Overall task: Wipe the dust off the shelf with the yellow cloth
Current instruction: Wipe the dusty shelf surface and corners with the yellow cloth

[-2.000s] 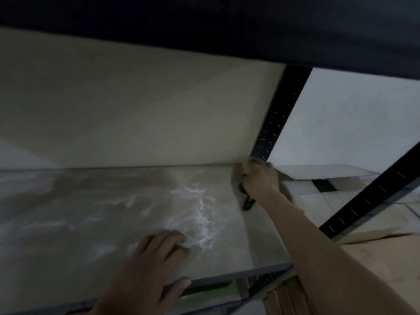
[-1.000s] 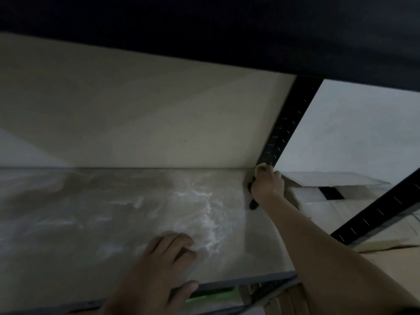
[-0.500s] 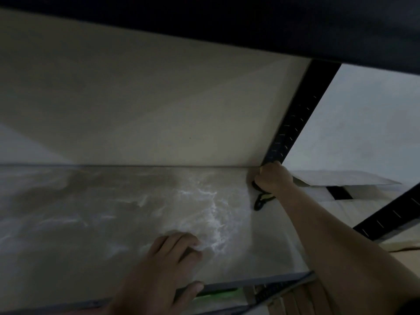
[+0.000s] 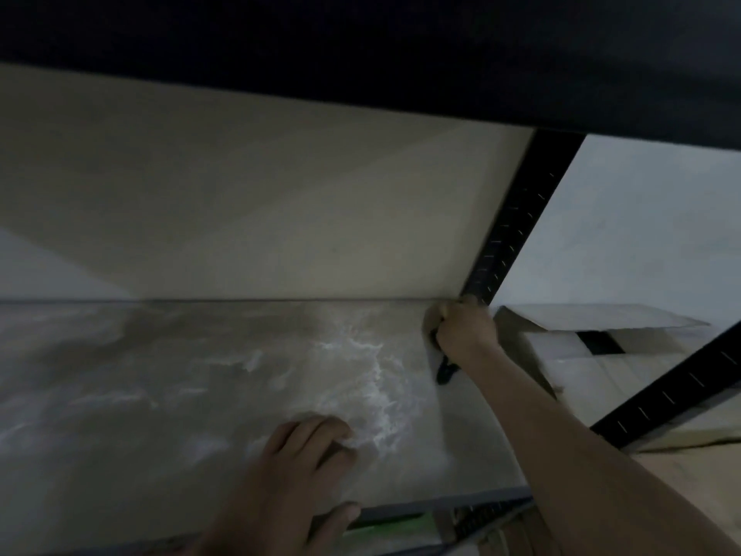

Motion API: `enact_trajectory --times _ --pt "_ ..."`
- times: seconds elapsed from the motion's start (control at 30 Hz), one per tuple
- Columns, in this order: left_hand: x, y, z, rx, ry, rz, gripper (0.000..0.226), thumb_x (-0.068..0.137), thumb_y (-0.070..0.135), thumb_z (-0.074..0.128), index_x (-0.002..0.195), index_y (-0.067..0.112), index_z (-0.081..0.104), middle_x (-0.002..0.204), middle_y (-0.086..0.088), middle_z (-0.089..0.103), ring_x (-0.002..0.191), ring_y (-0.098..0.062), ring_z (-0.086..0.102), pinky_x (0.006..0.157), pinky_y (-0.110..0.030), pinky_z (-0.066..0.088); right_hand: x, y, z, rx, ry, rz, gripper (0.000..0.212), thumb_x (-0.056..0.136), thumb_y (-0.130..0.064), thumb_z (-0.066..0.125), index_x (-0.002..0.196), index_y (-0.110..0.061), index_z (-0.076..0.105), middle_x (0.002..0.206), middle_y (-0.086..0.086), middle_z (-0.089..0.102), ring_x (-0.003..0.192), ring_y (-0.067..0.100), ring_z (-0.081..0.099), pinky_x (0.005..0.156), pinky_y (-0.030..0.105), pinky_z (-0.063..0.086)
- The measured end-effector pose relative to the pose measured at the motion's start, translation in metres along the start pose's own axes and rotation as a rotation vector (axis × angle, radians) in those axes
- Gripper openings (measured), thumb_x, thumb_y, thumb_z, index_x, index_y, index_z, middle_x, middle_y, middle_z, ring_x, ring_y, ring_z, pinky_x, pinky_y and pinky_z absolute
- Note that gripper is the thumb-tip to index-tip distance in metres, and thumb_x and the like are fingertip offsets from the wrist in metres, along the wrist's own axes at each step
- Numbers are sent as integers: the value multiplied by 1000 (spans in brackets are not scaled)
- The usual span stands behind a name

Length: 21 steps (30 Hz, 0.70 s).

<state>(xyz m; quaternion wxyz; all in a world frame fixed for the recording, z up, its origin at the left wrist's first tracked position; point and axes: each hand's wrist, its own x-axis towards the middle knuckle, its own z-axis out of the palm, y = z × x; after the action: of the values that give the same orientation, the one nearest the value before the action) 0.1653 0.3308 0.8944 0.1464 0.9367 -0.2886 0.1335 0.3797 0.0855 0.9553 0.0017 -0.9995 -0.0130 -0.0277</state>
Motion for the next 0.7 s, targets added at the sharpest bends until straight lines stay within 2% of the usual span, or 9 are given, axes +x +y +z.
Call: enact_trajectory --times 0.1,0.17,0.27,0.37,0.47,0.53,0.57,0.63,0.7 --pt "1 2 -1 21 -13 -6 46 79 62 70 116 34 66 131 7 64 122 -17 58 96 -33 40 -27 -32 2 79 18 -392 34 89 -17 49 119 -17 64 127 5 59 110 26 57 94 33 47" --pt "1 2 -3 14 -9 -9 45 80 62 70 115 34 68 130 8 64 120 -16 60 95 -32 40 -36 -34 5 235 42 -467 39 85 -13 50 120 -24 64 127 1 61 105 22 60 93 27 48" --pt "0 4 -6 6 -14 -13 47 78 60 70 118 36 63 130 8 63 122 -15 56 95 -31 39 -12 1 1 220 209 -206 41 86 -8 48 121 -24 61 130 4 60 108 24 59 93 30 48" --pt "1 4 -7 9 -29 -14 43 81 59 70 116 34 67 131 7 63 122 -16 62 97 -32 40 1 25 8 114 127 93 42 91 -11 43 131 -13 53 137 13 51 115 36 49 97 38 44" --pt "1 4 -7 20 -53 -31 42 81 60 68 113 32 72 128 7 64 119 -17 65 96 -31 39 -14 -20 22 31 47 -142 35 89 -14 42 120 -16 59 127 11 57 114 34 51 83 40 45" --pt "2 5 -8 27 -50 -26 42 82 61 66 112 33 73 127 8 64 118 -16 66 95 -30 39 -22 -44 20 164 -5 -428 37 87 -9 48 120 -11 63 122 12 62 105 26 60 82 33 50" --pt "2 5 -7 23 -43 -19 42 82 61 65 113 33 72 127 8 64 120 -15 63 96 -29 39 -20 -43 17 298 -12 -464 38 84 -4 49 118 -7 64 115 14 64 95 19 64 79 27 51" --pt "1 6 -9 12 -28 -20 42 82 60 66 113 32 72 127 8 63 124 -12 55 98 -28 38 -7 -23 5 310 121 -281 40 80 1 49 115 -10 63 108 9 63 90 18 62 73 26 50" --pt "2 7 -11 25 -22 -21 41 82 58 67 112 31 74 127 7 64 125 -12 51 98 -28 39 3 7 7 125 122 -57 45 82 -3 47 124 -15 58 127 6 57 111 29 52 91 36 46"
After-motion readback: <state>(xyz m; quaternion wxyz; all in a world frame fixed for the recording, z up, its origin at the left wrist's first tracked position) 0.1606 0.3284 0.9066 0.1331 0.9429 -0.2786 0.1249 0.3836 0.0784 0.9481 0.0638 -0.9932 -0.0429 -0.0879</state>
